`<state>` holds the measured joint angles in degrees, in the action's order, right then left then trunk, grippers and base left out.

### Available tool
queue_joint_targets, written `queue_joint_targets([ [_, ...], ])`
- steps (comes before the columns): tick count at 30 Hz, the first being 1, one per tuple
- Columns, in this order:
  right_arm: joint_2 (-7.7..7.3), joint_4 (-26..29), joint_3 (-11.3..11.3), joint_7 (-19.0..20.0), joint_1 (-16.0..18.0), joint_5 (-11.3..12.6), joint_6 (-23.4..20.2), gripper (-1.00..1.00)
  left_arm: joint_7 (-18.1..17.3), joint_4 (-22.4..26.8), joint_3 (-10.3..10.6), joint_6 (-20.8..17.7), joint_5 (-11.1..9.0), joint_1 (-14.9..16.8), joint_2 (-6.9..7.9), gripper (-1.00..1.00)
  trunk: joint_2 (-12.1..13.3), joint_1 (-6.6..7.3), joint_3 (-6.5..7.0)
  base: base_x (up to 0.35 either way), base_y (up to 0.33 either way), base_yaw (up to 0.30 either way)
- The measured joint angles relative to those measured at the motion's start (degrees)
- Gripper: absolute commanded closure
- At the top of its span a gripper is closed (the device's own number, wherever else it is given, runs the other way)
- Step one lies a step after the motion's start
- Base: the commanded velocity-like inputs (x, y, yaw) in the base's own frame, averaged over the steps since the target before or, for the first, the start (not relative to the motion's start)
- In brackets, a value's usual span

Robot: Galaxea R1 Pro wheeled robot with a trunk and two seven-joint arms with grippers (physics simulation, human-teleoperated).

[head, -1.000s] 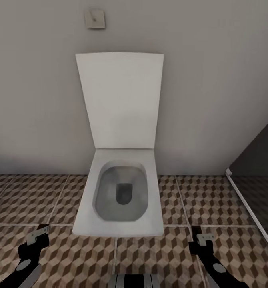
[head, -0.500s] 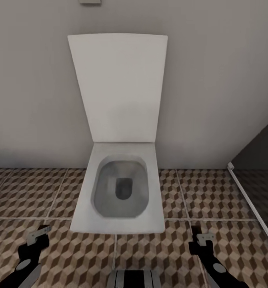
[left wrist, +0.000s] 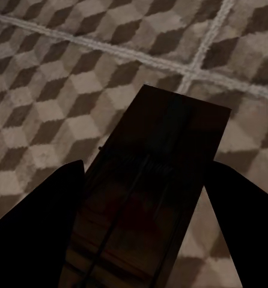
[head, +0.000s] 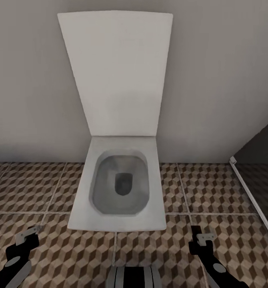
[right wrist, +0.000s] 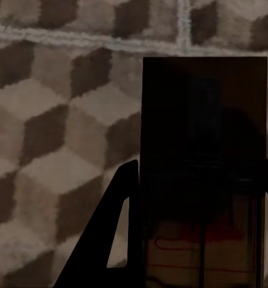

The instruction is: Take the four mousetraps from the cabinet in the bathroom and place them on the bathroom floor. Make sure all four end up on the same floor surface, and ensure that at least two of them are either under or directly next to the same bathroom sink.

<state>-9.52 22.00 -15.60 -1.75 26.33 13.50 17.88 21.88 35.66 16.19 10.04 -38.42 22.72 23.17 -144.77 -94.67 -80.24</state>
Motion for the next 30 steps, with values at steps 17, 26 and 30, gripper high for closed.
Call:
queue_joint_targets([
  [17, 0.01, 0.0, 0.0, 0.0, 0.0, 0.0, 0.0, 1.0, 0.0, 0.0, -0.6, 1.9, 0.0, 0.0, -0.29, 1.0, 0.0, 0.0, 0.0, 0.0, 0.104, 0.0],
  [26, -0.06, 0.0, 0.2, -0.1, 0.0, 0.0, 0.2, 1.0, 0.0, 0.0, -0.5, 2.5, 0.0, 0.0, -0.51, 1.0, 0.0, 0.0, 0.0, 0.004, 0.024, 0.0],
  [30, -0.13, 0.0, 1.0, -0.1, 0.0, 0.1, 0.3, 1.0, 0.1, 0.0, -0.5, 2.6, 0.0, 0.0, -0.56, 1.0, 0.0, 0.03, 0.0, 0.196, 0.001, 0.0],
])
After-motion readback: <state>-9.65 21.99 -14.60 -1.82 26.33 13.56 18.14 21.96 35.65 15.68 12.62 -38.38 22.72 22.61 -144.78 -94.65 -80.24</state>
